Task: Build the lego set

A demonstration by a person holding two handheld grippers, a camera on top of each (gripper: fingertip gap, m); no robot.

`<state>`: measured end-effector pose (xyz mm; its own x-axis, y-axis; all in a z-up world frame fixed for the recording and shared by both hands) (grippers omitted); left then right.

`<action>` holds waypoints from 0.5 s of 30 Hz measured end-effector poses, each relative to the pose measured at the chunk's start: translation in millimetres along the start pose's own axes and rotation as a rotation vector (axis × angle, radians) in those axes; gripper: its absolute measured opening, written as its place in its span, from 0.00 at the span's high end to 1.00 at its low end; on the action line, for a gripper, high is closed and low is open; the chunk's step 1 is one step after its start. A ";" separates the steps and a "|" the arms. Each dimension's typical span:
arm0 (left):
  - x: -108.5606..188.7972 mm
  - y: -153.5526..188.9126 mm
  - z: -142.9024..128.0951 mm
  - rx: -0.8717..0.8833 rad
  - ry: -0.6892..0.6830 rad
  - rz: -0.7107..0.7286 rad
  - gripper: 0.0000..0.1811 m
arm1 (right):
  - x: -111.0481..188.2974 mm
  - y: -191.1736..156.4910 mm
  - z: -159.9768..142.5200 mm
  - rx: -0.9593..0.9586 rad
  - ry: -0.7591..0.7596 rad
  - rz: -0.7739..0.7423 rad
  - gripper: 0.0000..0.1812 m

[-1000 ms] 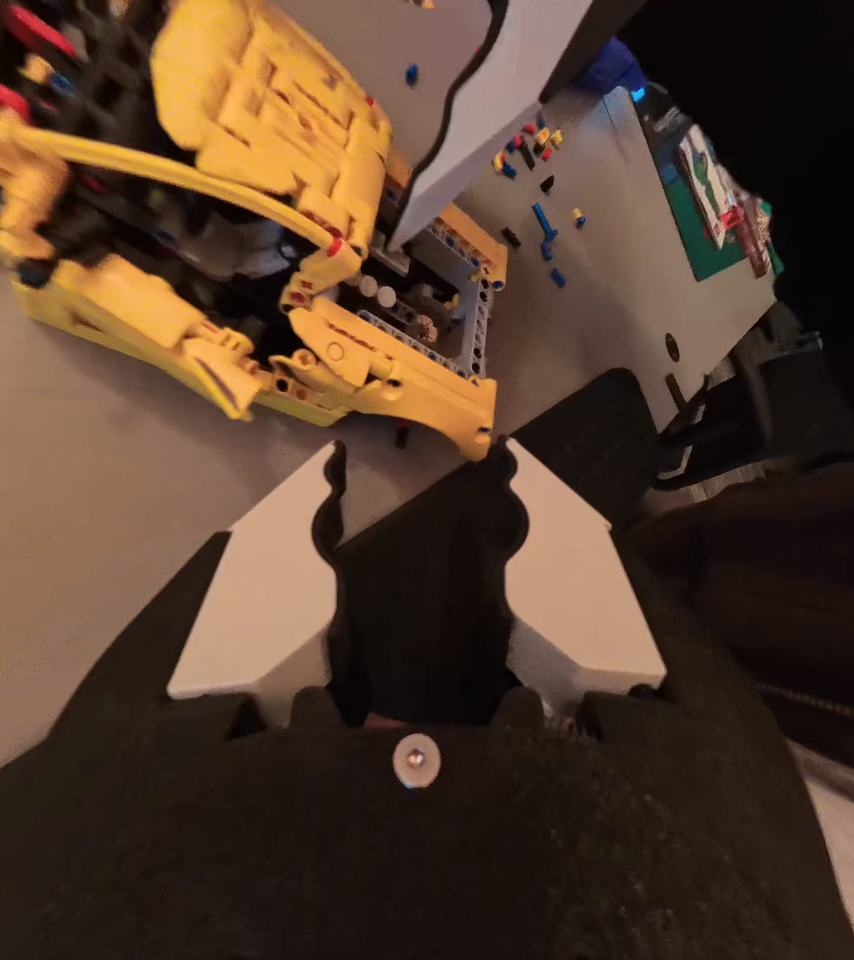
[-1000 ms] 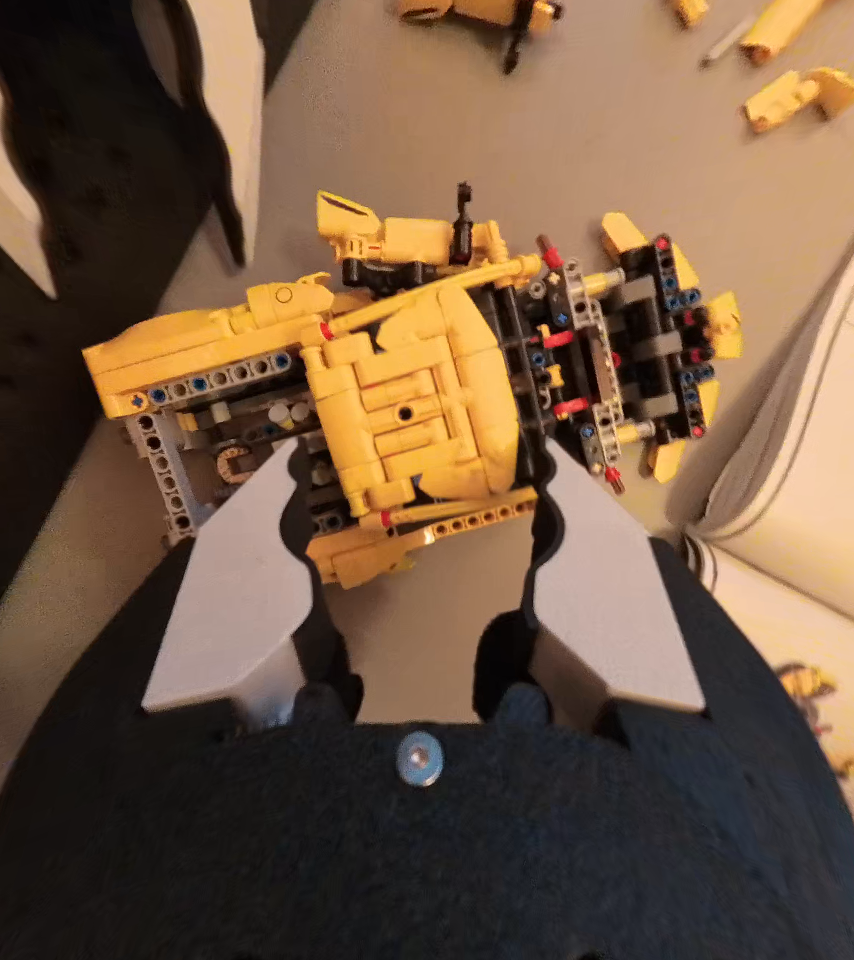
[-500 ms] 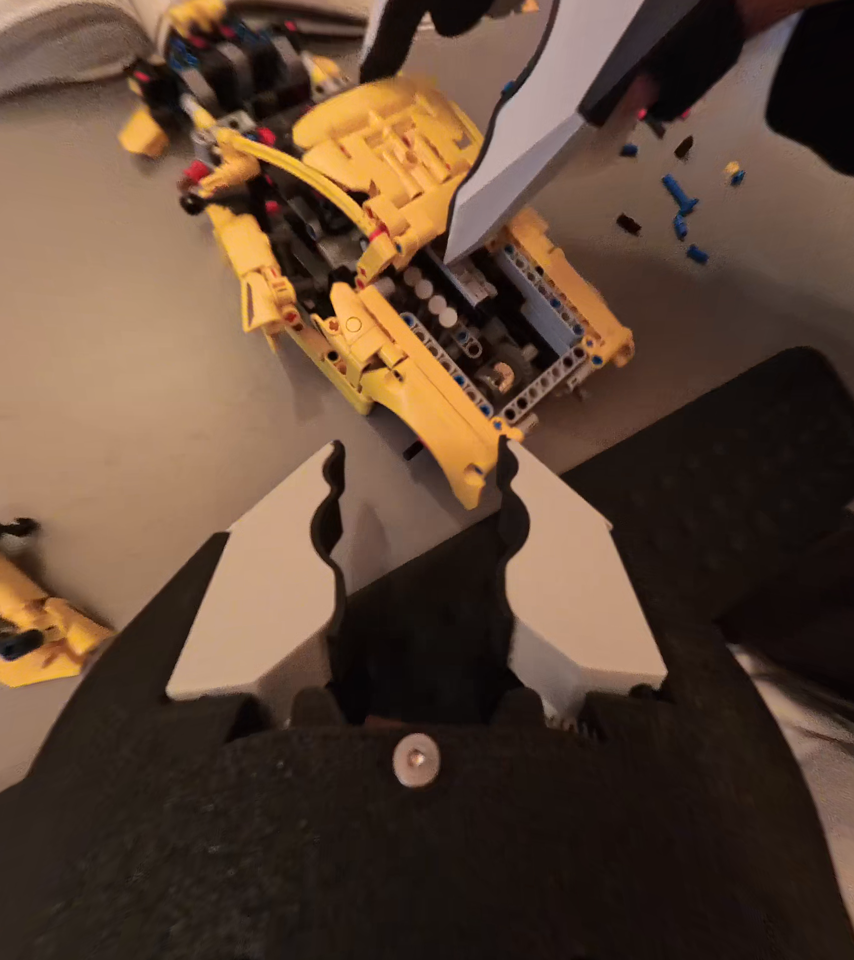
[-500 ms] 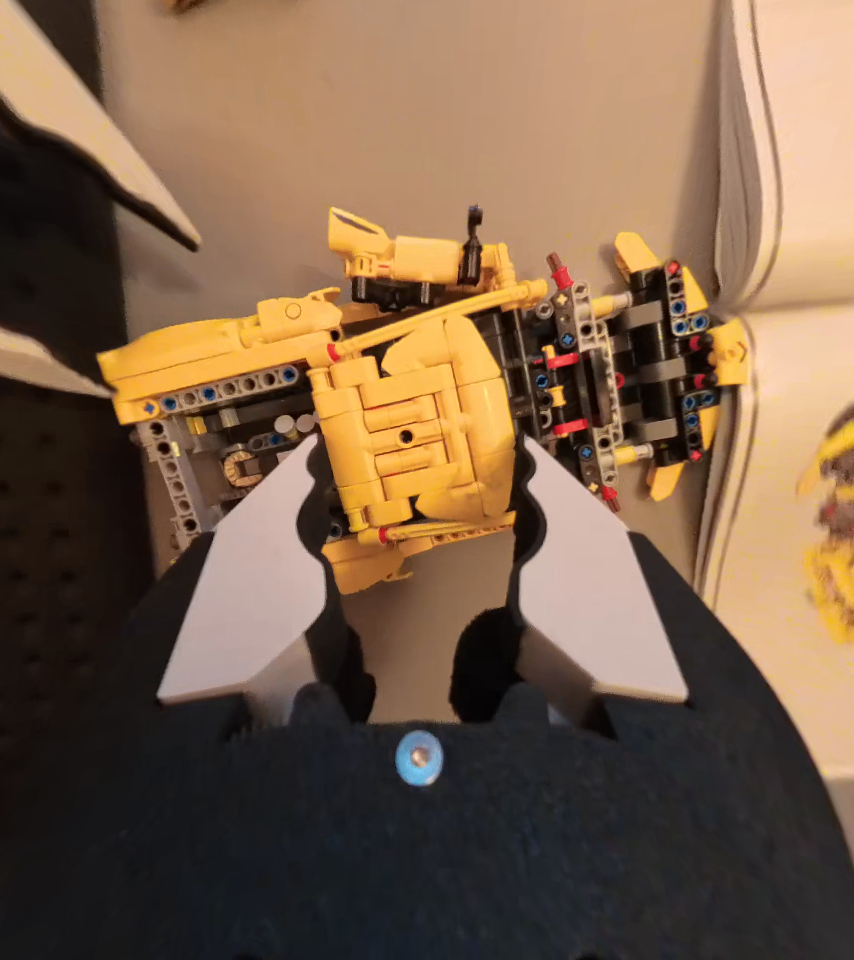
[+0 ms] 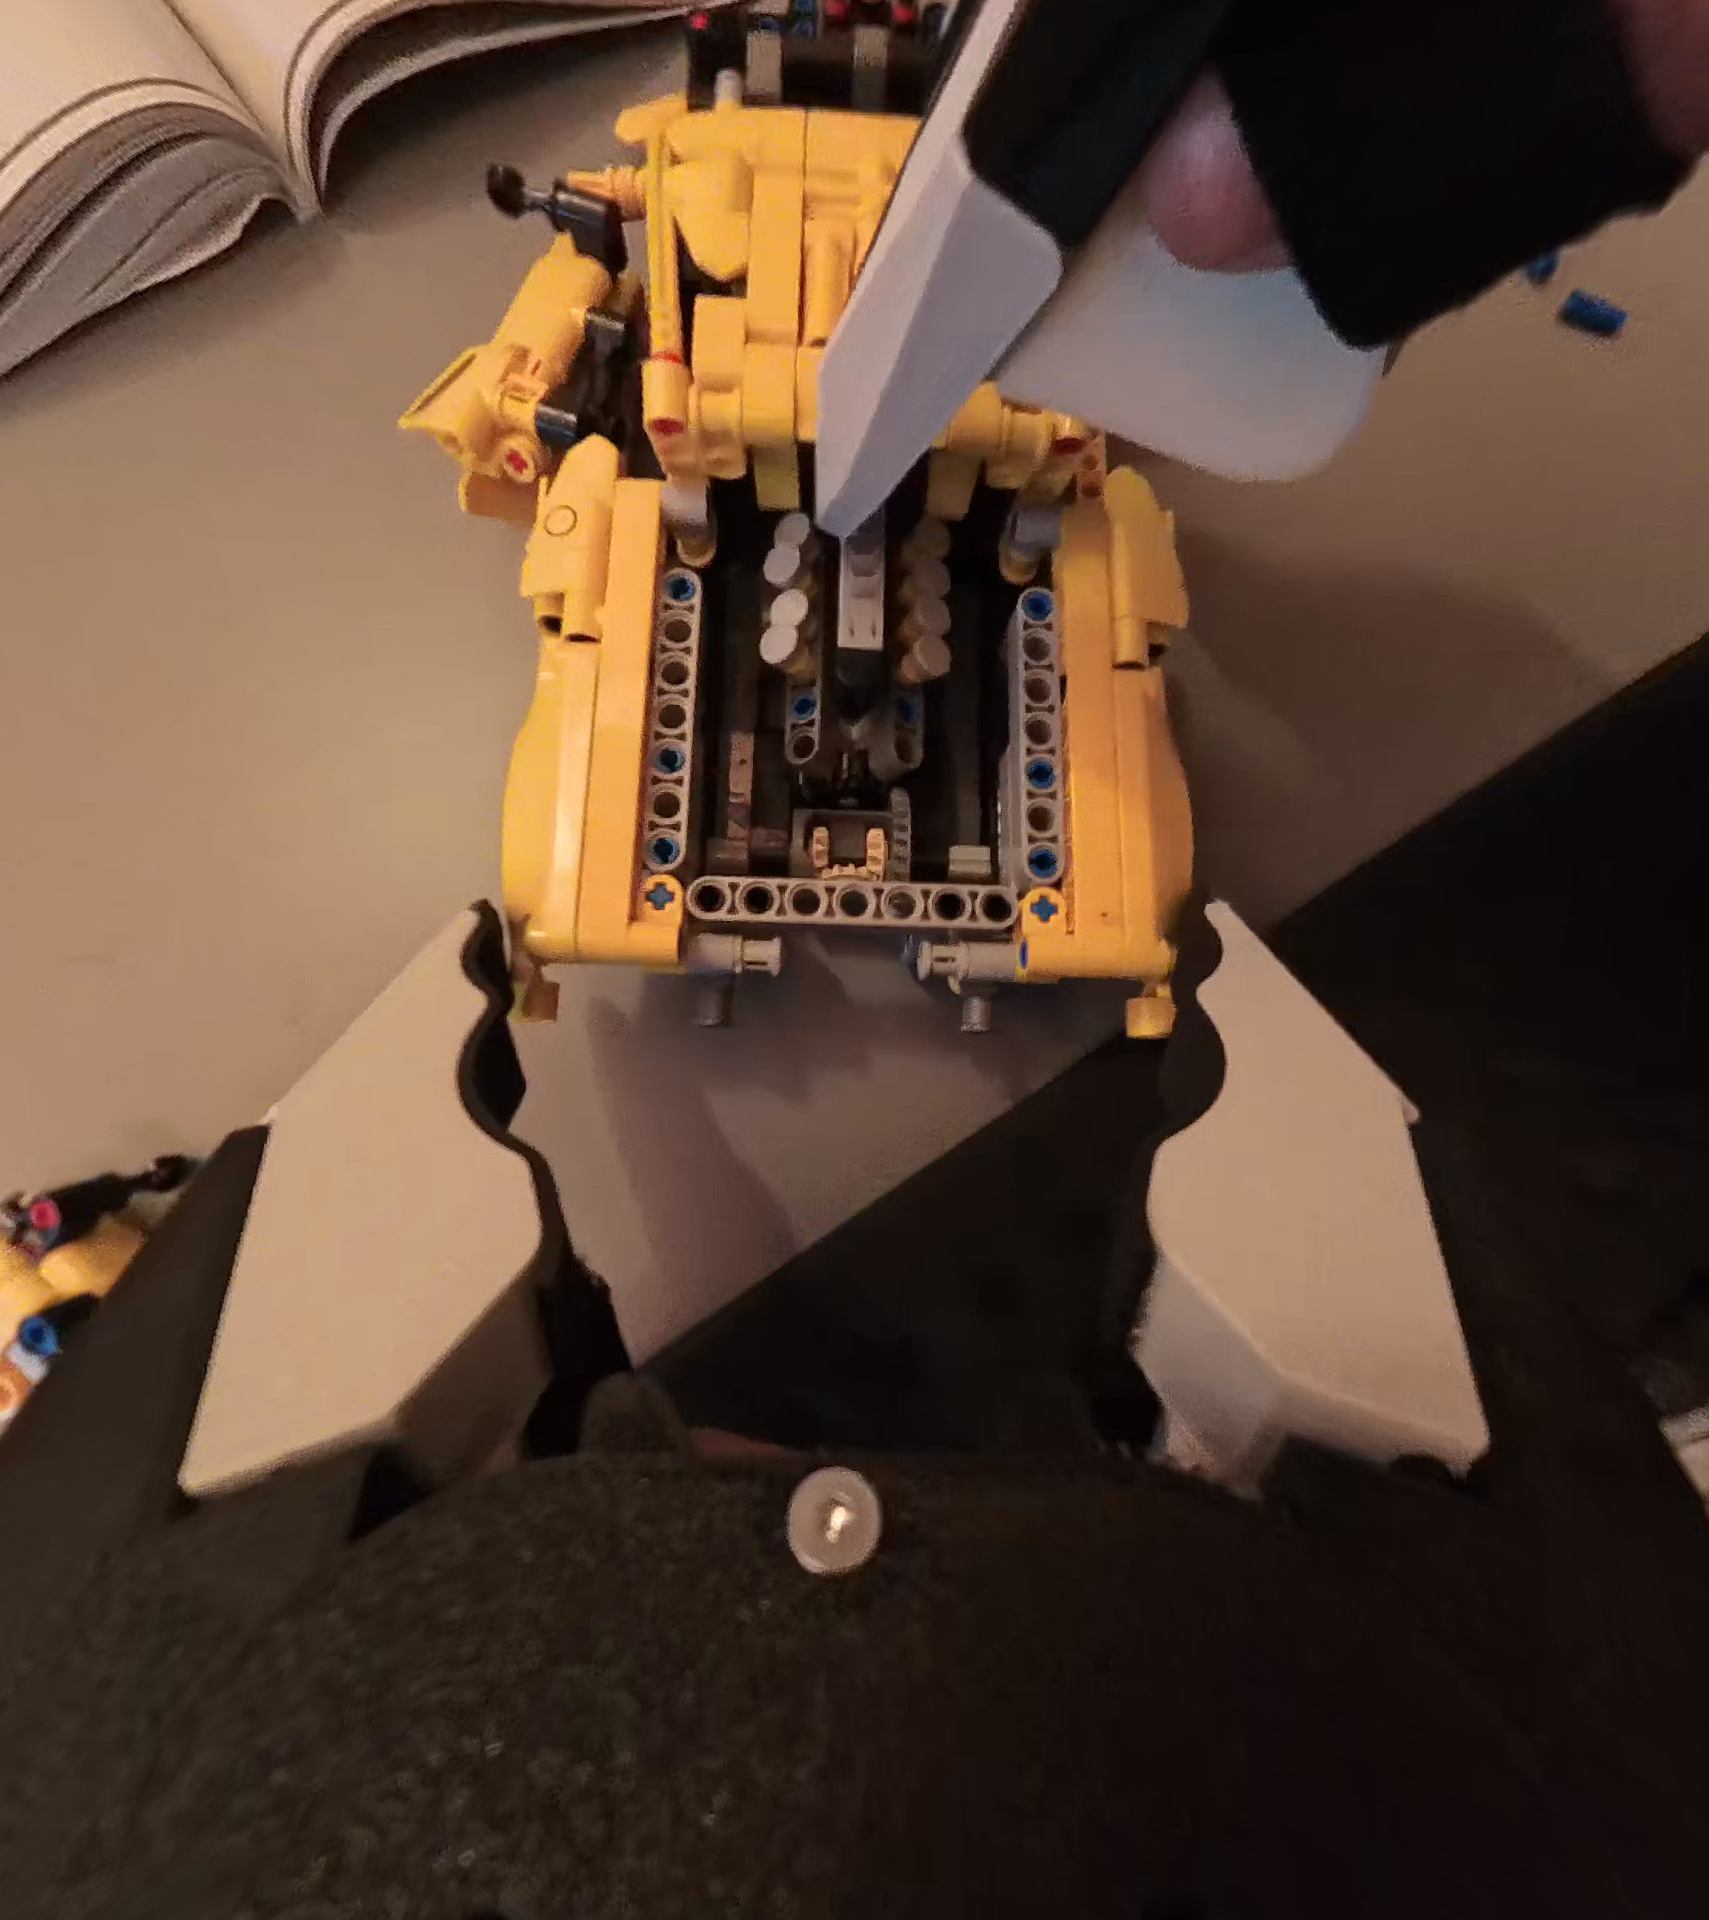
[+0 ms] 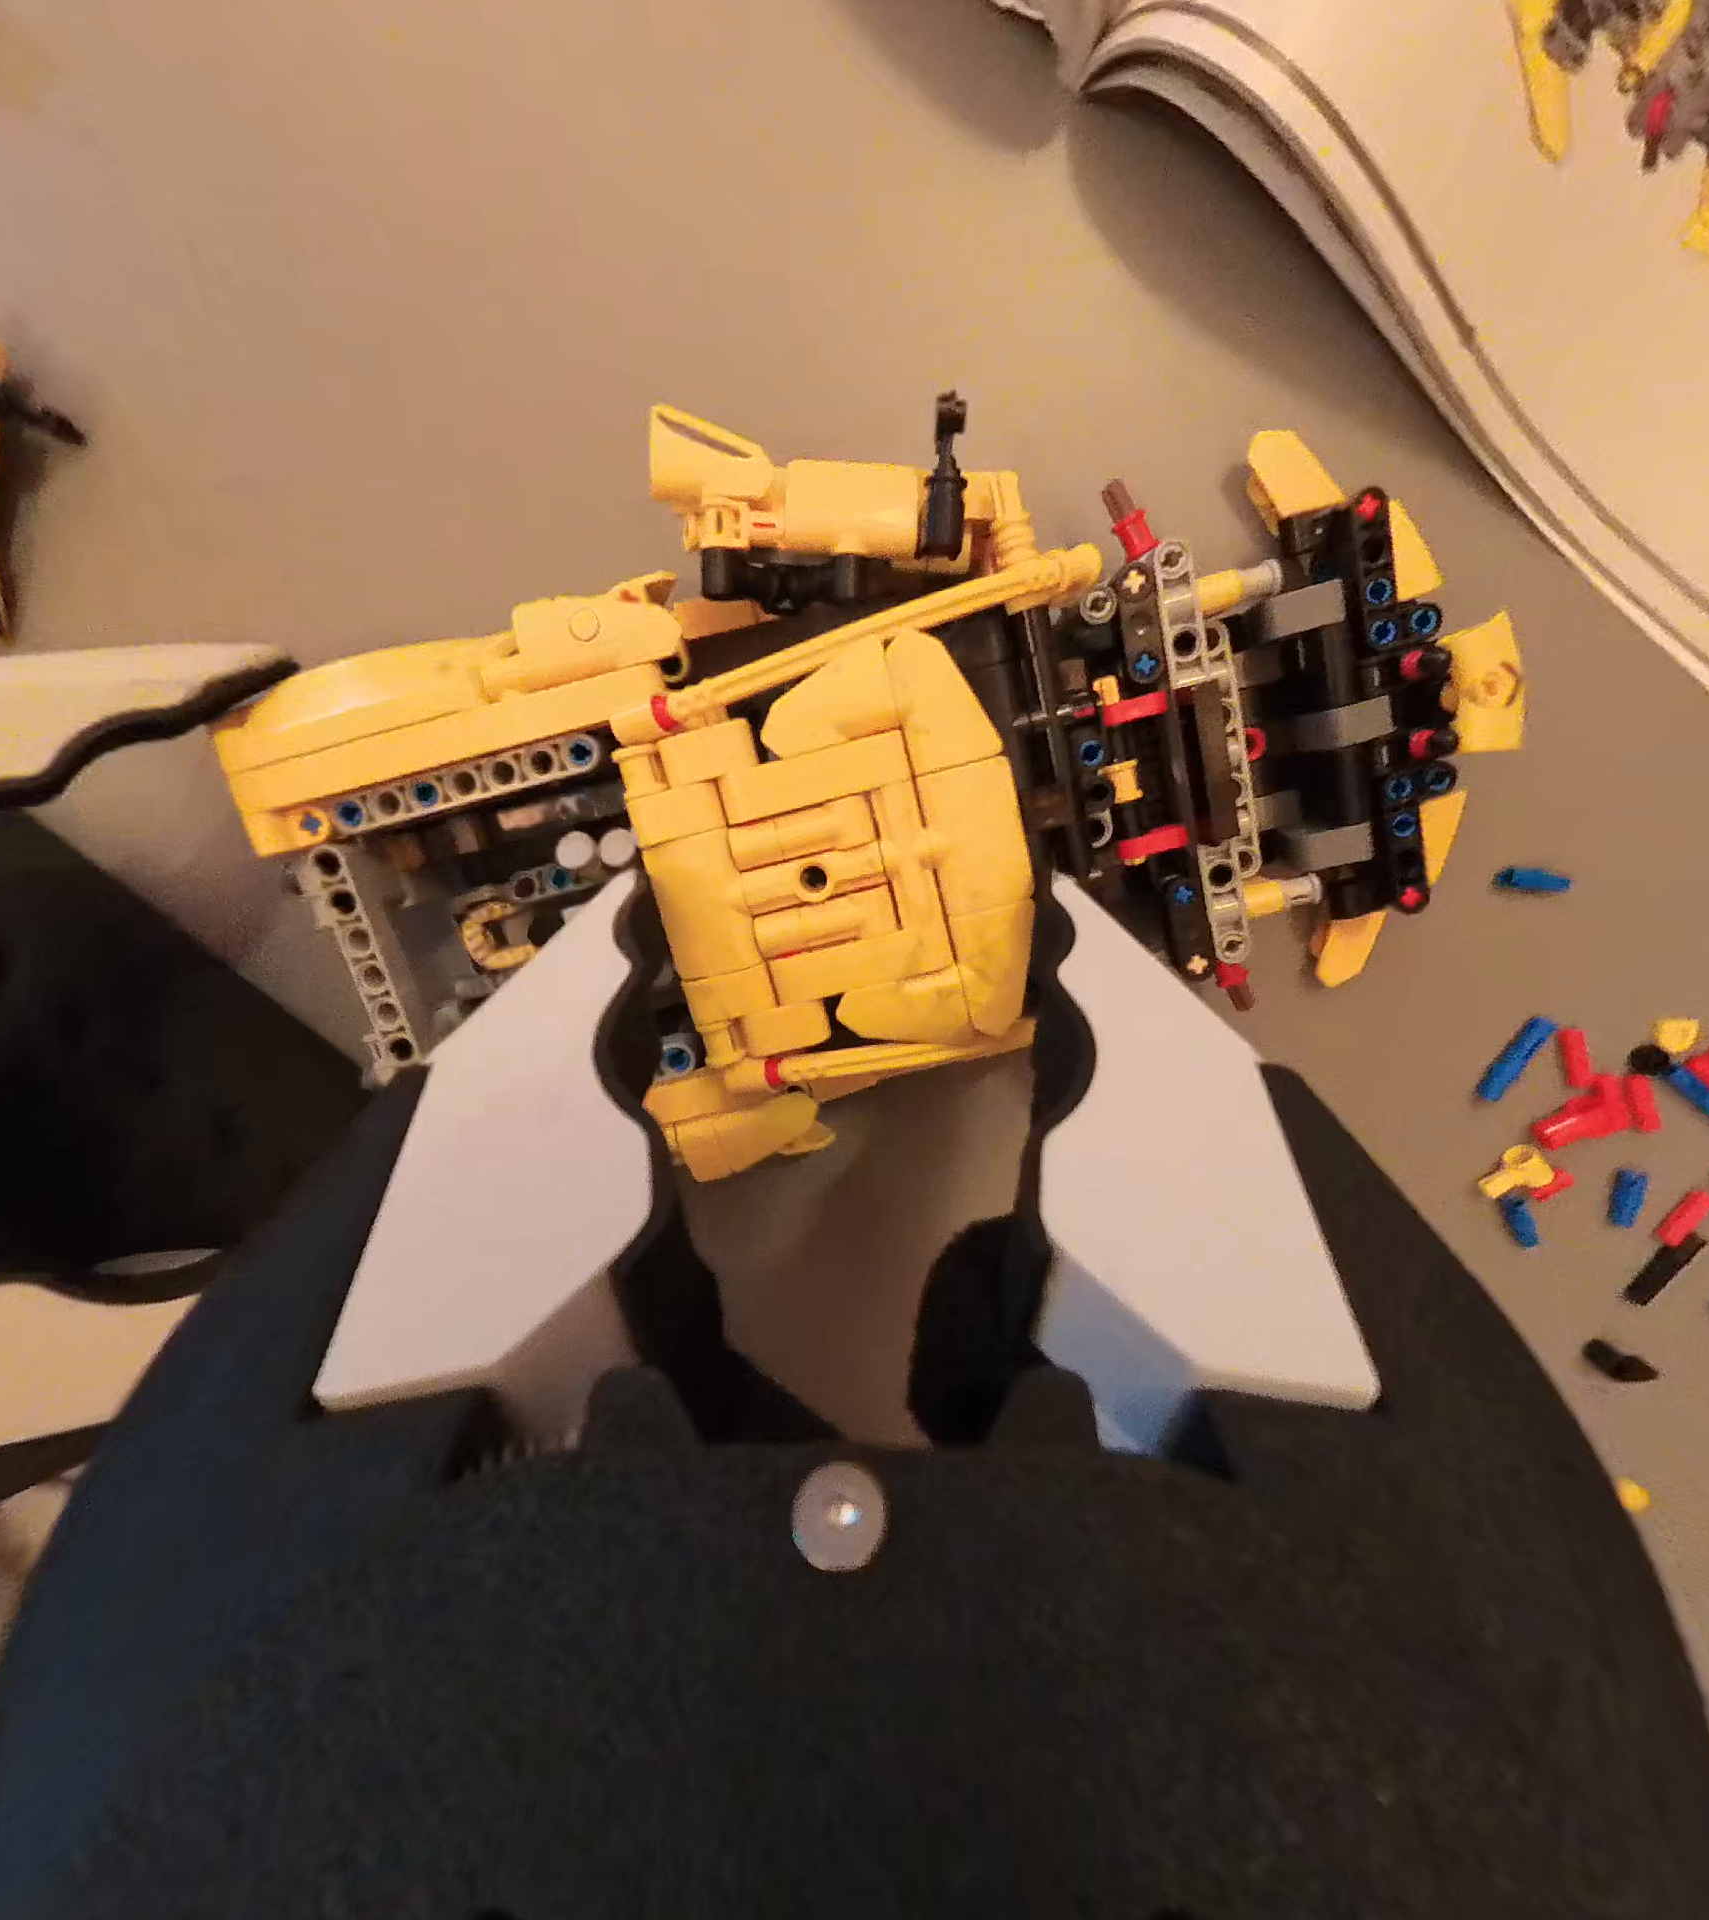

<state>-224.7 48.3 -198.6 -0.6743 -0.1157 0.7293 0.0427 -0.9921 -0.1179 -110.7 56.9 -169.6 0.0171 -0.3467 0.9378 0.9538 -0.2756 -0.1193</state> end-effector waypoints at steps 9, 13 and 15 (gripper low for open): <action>-3.6 -62.9 -4.3 -0.280 -0.091 -0.253 0.31 | 20.6 17.5 -3.3 0.025 0.144 0.380 0.61; -9.8 -96.6 -2.5 -0.464 -0.103 -0.392 0.31 | 24.2 51.4 -15.4 0.099 0.332 0.449 0.67; -15.4 -114.8 -0.9 -0.520 -0.136 -0.446 0.31 | 25.5 62.1 -17.9 0.043 0.429 0.517 0.67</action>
<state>-219.9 164.0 -196.9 -0.4457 0.2591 0.8568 -0.5984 -0.7981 -0.0700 -56.4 14.9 -158.9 0.3627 -0.7525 0.5497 0.8660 0.0543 -0.4971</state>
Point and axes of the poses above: each gripper's, where its closed fingertips meet, x back along the fingers, z out of its top, y = z × x across the jaws, the point moved 4 cm from there along x, back along the fingers, and after that the axes turned 15 degrees about -x, right-handed, at the moved point
